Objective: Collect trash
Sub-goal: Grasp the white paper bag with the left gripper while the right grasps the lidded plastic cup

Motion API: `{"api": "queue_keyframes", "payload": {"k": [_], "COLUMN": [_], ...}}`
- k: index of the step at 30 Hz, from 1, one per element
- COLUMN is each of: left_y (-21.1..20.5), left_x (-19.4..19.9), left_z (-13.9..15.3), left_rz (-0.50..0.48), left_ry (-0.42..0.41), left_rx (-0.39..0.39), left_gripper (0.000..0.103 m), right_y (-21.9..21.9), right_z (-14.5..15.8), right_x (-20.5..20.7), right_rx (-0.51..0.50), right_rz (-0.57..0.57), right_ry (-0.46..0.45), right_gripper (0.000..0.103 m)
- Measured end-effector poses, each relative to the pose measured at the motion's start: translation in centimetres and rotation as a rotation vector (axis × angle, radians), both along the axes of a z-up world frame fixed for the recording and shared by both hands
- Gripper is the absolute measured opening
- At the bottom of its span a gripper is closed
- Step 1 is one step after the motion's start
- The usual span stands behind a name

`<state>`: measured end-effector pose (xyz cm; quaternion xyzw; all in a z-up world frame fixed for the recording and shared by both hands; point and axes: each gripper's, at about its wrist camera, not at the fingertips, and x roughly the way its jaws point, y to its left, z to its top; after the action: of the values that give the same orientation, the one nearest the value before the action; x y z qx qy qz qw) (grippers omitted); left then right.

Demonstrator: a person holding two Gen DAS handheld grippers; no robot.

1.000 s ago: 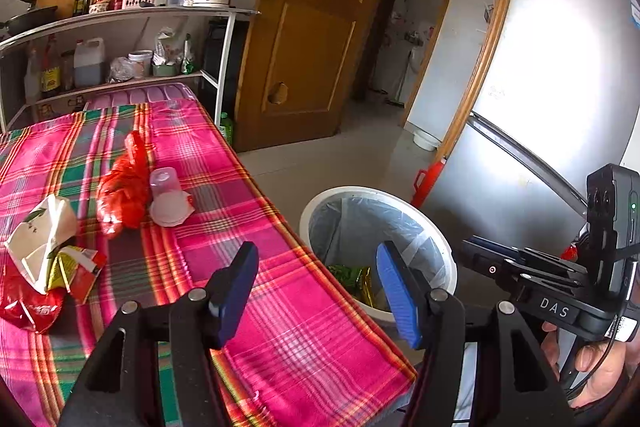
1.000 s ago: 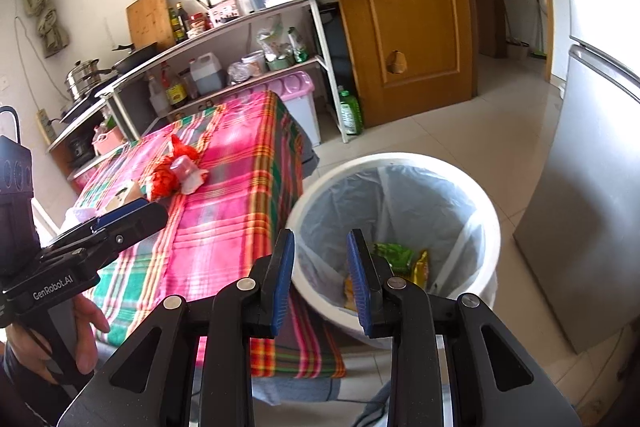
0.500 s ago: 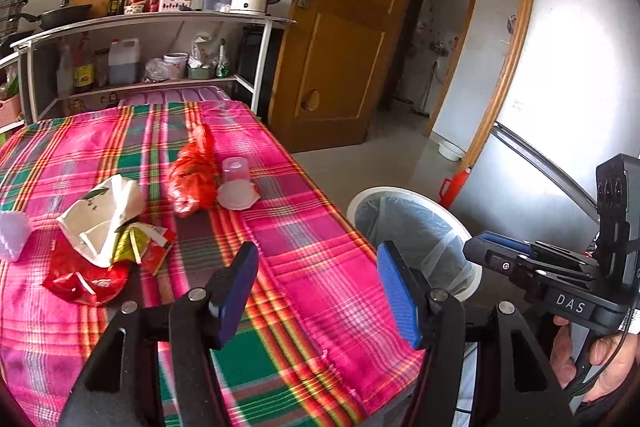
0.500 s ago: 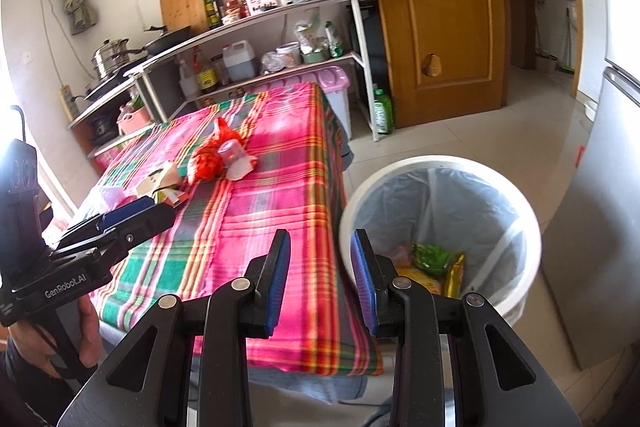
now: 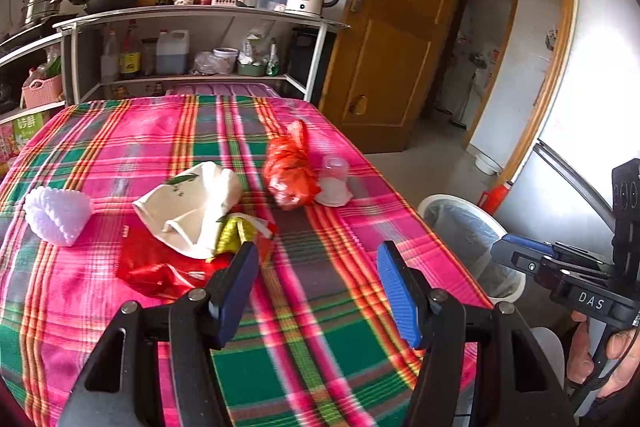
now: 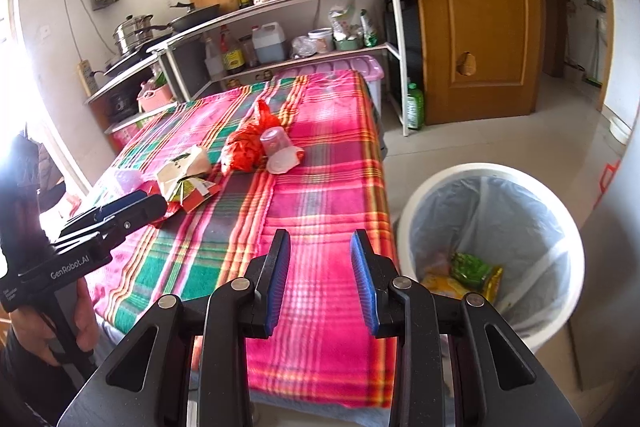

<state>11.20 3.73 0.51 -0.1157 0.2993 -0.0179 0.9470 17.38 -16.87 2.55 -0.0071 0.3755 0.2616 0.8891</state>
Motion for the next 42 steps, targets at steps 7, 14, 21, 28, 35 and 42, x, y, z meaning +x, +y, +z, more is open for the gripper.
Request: {"api": "queue_keyframes", "payload": {"k": [7, 14, 21, 28, 35, 42], "left_y": [3.2, 5.4, 6.0, 6.0, 6.1, 6.2], "left_x": [0.5, 2.1, 4.9, 7.0, 7.6, 7.7], "left_z": [-0.2, -0.6, -1.8, -2.6, -3.1, -3.1], "left_rz": [0.069, 0.104, 0.085, 0.071, 0.056, 0.040], "left_ry": [0.005, 0.021, 0.083, 0.137, 0.164, 0.168], "left_rx": [0.010, 0.031, 0.044, 0.055, 0.038, 0.013], "left_gripper": [0.064, 0.064, 0.057, 0.046, 0.029, 0.028], "right_y": [2.7, 4.7, 6.6, 8.2, 10.3, 12.6], "right_z": [-0.1, -0.2, -0.6, -0.7, -1.4, -3.0], "right_x": [1.2, 3.0, 5.0, 7.3, 9.9, 11.7], "right_rx": [0.000, -0.002, -0.002, -0.008, -0.033, -0.073], "right_rz": [0.046, 0.073, 0.083, 0.090, 0.084, 0.094], "right_ry": [0.002, 0.000, 0.012, 0.013, 0.022, 0.048], "right_gripper": [0.039, 0.039, 0.039, 0.039, 0.039, 0.039]}}
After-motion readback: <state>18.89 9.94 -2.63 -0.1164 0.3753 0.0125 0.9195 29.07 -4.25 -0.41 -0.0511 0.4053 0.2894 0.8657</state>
